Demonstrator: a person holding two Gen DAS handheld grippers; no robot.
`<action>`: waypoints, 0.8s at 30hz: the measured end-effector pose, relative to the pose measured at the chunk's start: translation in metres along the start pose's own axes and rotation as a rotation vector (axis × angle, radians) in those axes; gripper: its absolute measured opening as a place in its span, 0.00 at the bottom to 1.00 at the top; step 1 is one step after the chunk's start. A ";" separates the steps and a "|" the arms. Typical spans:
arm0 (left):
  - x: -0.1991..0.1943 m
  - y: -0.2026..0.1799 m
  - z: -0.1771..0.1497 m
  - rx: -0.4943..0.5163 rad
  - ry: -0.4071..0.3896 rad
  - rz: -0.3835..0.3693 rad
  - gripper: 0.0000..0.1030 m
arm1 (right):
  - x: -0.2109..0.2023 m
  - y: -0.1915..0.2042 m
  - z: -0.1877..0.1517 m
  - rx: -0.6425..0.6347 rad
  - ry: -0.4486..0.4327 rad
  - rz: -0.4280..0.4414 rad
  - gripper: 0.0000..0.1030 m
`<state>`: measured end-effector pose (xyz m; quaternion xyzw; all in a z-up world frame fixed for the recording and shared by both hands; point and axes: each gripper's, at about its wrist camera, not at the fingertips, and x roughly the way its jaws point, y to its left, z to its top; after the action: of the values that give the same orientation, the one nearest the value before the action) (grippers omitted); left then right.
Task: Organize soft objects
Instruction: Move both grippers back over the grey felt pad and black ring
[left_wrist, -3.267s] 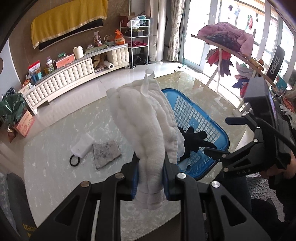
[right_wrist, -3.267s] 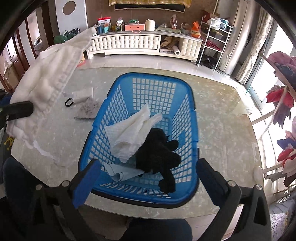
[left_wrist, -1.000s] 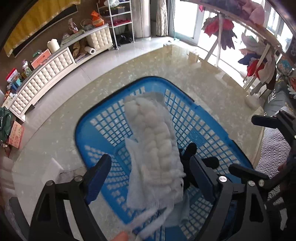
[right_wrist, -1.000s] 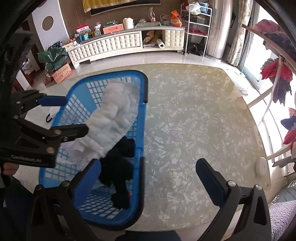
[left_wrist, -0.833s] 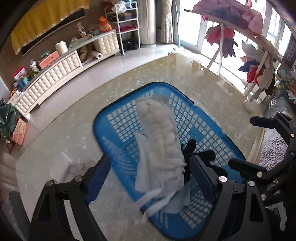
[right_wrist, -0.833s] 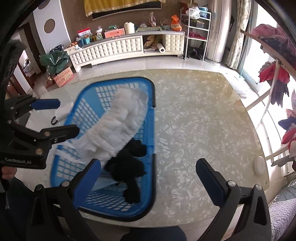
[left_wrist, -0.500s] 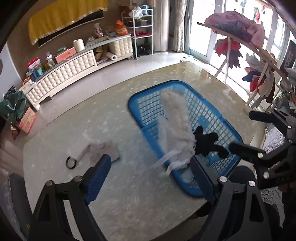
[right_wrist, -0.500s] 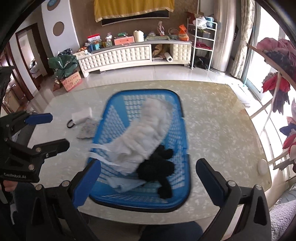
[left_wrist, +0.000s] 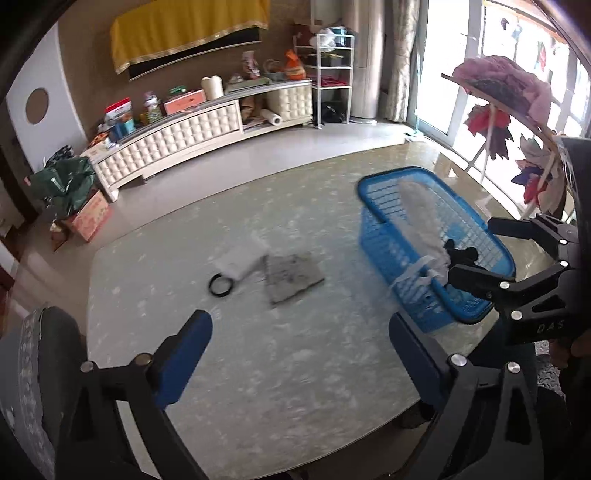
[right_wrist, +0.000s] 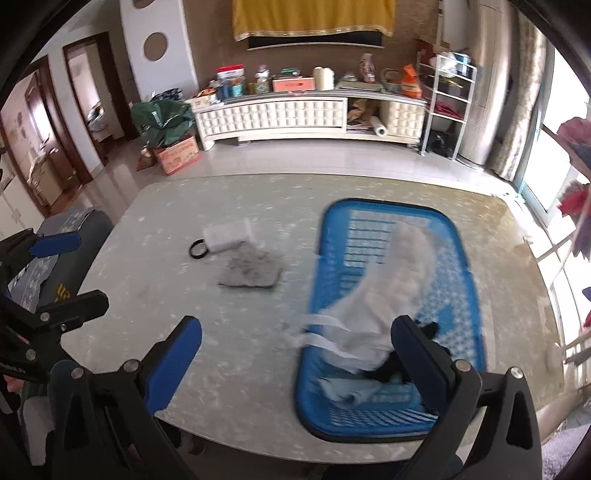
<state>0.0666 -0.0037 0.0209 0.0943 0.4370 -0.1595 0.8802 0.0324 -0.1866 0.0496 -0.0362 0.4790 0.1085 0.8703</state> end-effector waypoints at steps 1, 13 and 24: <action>-0.001 0.008 -0.003 -0.013 0.000 0.002 0.93 | 0.006 0.006 0.004 -0.014 0.006 0.004 1.00; 0.024 0.078 -0.015 -0.098 0.065 0.038 0.93 | 0.064 0.048 0.038 -0.093 0.055 0.061 1.00; 0.083 0.129 -0.022 -0.110 0.110 0.010 0.93 | 0.156 0.076 0.047 -0.104 0.168 0.060 1.00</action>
<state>0.1447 0.1068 -0.0554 0.0568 0.4921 -0.1256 0.8595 0.1349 -0.0803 -0.0526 -0.0758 0.5451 0.1558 0.8203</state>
